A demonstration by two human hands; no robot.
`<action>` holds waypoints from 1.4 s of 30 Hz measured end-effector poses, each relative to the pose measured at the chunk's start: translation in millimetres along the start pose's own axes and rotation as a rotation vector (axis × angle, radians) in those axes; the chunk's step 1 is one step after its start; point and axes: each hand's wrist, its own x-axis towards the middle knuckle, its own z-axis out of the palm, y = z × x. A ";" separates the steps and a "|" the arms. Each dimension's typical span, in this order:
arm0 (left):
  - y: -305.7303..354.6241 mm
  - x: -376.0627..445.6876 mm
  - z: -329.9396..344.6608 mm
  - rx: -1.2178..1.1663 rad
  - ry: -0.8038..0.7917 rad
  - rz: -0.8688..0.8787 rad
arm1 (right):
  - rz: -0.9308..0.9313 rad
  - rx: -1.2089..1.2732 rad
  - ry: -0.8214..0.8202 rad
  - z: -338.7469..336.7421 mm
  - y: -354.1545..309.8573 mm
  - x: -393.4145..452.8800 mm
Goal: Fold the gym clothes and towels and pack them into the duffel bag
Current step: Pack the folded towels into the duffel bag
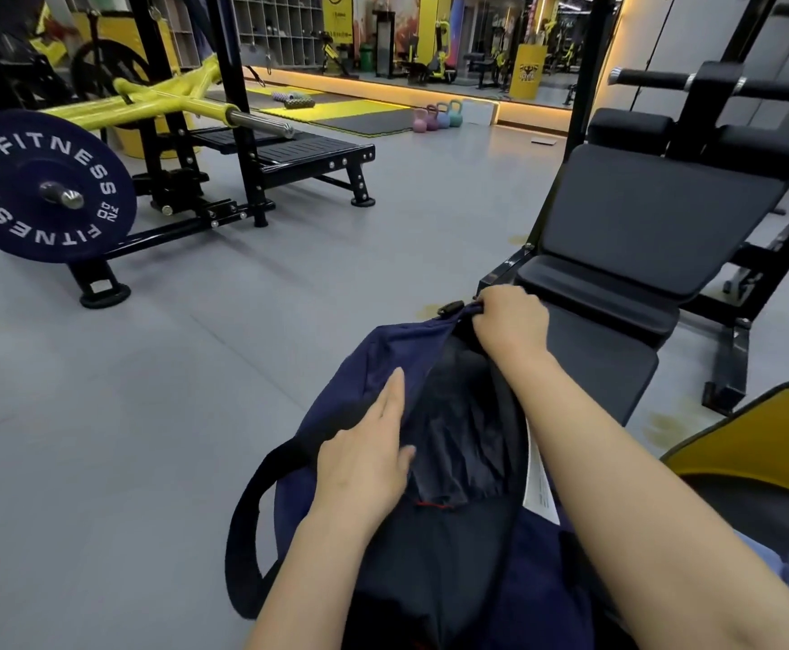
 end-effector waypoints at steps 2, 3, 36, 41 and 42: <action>-1.5 0.4 5.6 0.039 -0.025 -0.007 | 0.059 0.009 -0.001 5.8 10.5 0.0; -2.2 1.5 7.4 0.063 -0.031 -0.012 | 0.071 0.029 -0.022 11.0 13.7 -1.8; -13.5 -34.5 21.5 0.089 -0.089 0.074 | 0.228 0.577 -0.210 -3.6 87.0 -247.0; -14.3 -40.0 25.3 0.128 -0.095 0.097 | 0.418 0.468 -0.075 20.3 109.9 -295.4; -15.0 -41.0 25.7 0.148 -0.093 0.103 | 0.449 0.425 -0.055 24.4 114.1 -304.3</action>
